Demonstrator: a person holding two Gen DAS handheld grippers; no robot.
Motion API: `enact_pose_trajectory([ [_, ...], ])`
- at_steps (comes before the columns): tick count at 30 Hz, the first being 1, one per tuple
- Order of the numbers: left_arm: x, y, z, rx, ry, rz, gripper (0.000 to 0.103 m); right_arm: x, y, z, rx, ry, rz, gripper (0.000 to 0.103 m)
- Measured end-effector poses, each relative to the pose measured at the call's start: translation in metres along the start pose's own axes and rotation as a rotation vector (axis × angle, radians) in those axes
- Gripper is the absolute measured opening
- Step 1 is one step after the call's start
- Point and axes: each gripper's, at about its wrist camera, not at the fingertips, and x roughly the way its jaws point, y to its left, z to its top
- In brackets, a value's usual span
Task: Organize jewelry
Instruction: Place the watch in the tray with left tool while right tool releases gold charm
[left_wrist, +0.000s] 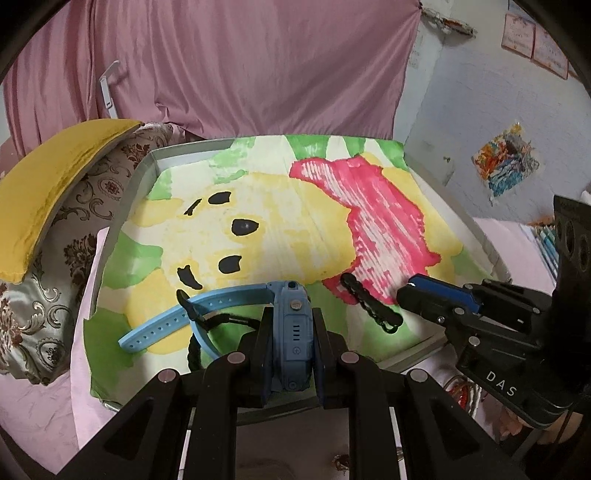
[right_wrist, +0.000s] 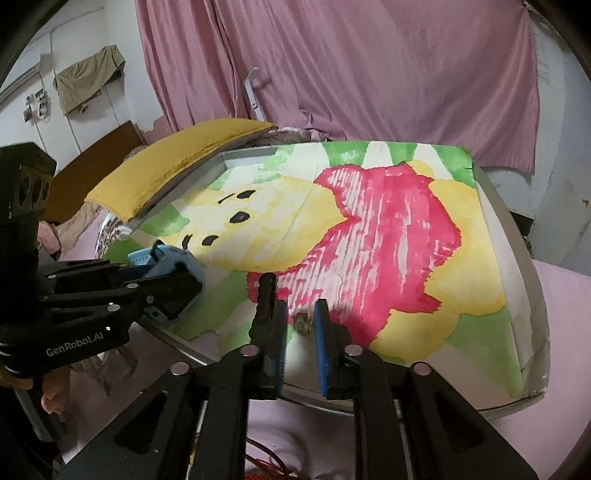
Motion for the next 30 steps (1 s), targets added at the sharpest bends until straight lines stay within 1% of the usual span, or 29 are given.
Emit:
enact_pose_trajectory([
  [1, -0.003, 0.001, 0.000, -0.005, -0.015, -0.003, 0.019, -0.003, 0.000, 0.000, 0.000, -0.014, -0.006, 0.032],
  [2, -0.006, 0.001, -0.001, -0.009, -0.030, 0.003, 0.023, -0.008, 0.000, -0.001, 0.001, -0.035, -0.009, 0.035],
  [6, -0.024, 0.002, -0.005, -0.023, -0.112, -0.002, 0.028, -0.030, 0.001, -0.003, 0.005, -0.129, -0.035, 0.036],
  [7, -0.030, 0.001, -0.007, -0.028, -0.139, -0.001, 0.035, -0.035, 0.001, -0.003, 0.005, -0.149, -0.040, 0.040],
  [8, -0.037, 0.001, -0.009, -0.033, -0.172, -0.001, 0.045, -0.043, 0.002, -0.005, 0.004, -0.183, -0.052, 0.045],
  [9, -0.046, 0.001, -0.013, -0.041, -0.214, -0.001, 0.050, -0.049, 0.003, -0.006, 0.003, -0.207, -0.059, 0.048],
  [10, -0.052, 0.002, -0.015, -0.048, -0.246, -0.001, 0.059, -0.056, 0.004, -0.007, 0.003, -0.236, -0.068, 0.052],
  [11, -0.058, 0.002, -0.017, -0.054, -0.278, -0.001, 0.061, -0.061, 0.005, -0.009, 0.002, -0.257, -0.073, 0.054],
  [12, -0.067, 0.002, -0.021, -0.059, -0.317, 0.005, 0.062, -0.065, 0.005, -0.011, 0.002, -0.274, -0.077, 0.054],
  [14, -0.076, 0.004, -0.025, -0.061, -0.354, 0.018, 0.067, -0.075, 0.007, -0.015, 0.002, -0.313, -0.080, 0.064],
  [15, -0.082, 0.004, -0.027, -0.063, -0.377, 0.027, 0.070, -0.080, 0.009, -0.017, 0.000, -0.339, -0.082, 0.067],
  [17, -0.090, 0.004, -0.033, -0.066, -0.415, 0.042, 0.082, -0.089, 0.011, -0.023, -0.002, -0.376, -0.090, 0.076],
  [18, -0.094, 0.004, -0.036, -0.066, -0.430, 0.049, 0.085, -0.094, 0.013, -0.026, -0.001, -0.397, -0.095, 0.079],
  [20, -0.102, 0.004, -0.044, -0.066, -0.459, 0.061, 0.093, -0.102, 0.014, -0.031, 0.004, -0.431, -0.102, 0.092],
  [22, -0.107, 0.004, -0.050, -0.069, -0.476, 0.070, 0.098, -0.110, 0.016, -0.038, 0.008, -0.465, -0.100, 0.095],
  [24, -0.112, 0.005, -0.058, -0.075, -0.491, 0.078, 0.100, -0.115, 0.017, -0.042, 0.006, -0.481, -0.097, 0.097],
  [25, -0.114, 0.006, -0.062, -0.078, -0.497, 0.081, 0.101, -0.118, 0.019, -0.045, 0.004, -0.488, -0.098, 0.101],
  [30, -0.124, 0.007, -0.080, -0.080, -0.528, 0.099, 0.102, -0.127, 0.024, -0.057, -0.015, -0.514, -0.099, 0.101],
])
